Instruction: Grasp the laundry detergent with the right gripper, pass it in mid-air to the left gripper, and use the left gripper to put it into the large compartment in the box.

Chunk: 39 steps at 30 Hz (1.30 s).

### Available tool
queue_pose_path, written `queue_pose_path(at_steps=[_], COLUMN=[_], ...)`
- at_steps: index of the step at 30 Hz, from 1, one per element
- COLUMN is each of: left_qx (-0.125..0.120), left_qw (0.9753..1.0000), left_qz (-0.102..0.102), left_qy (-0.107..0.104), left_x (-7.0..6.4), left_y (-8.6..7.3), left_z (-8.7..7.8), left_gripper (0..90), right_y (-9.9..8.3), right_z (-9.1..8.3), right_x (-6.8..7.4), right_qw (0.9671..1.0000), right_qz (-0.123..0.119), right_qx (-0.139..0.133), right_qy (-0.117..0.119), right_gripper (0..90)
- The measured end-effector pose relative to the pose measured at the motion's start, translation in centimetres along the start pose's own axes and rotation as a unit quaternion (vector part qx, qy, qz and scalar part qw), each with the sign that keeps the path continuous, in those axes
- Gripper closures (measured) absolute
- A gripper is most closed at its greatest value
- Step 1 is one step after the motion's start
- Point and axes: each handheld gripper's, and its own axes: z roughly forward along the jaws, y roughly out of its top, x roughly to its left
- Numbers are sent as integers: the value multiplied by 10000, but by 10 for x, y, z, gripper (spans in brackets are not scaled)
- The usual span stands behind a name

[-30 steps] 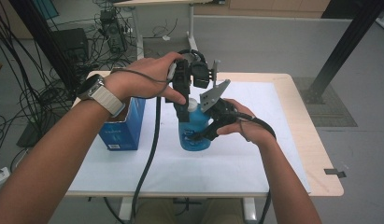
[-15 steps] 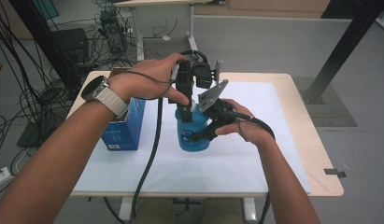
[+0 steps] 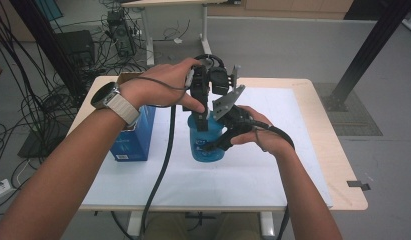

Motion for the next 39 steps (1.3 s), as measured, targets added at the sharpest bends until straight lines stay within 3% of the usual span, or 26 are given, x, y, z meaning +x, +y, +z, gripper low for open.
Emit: queue_pose_path(at_steps=[39], left_qx=[8], left_qw=[10000], left_qz=[-6], left_qy=[-12], left_x=[0], left_y=[1], left_z=[1], left_gripper=[83], right_y=[-2], right_z=[-1], right_x=[-2], right_qw=[9999], right_qz=[89], right_qx=[-68], right_qy=[23], right_gripper=[435])
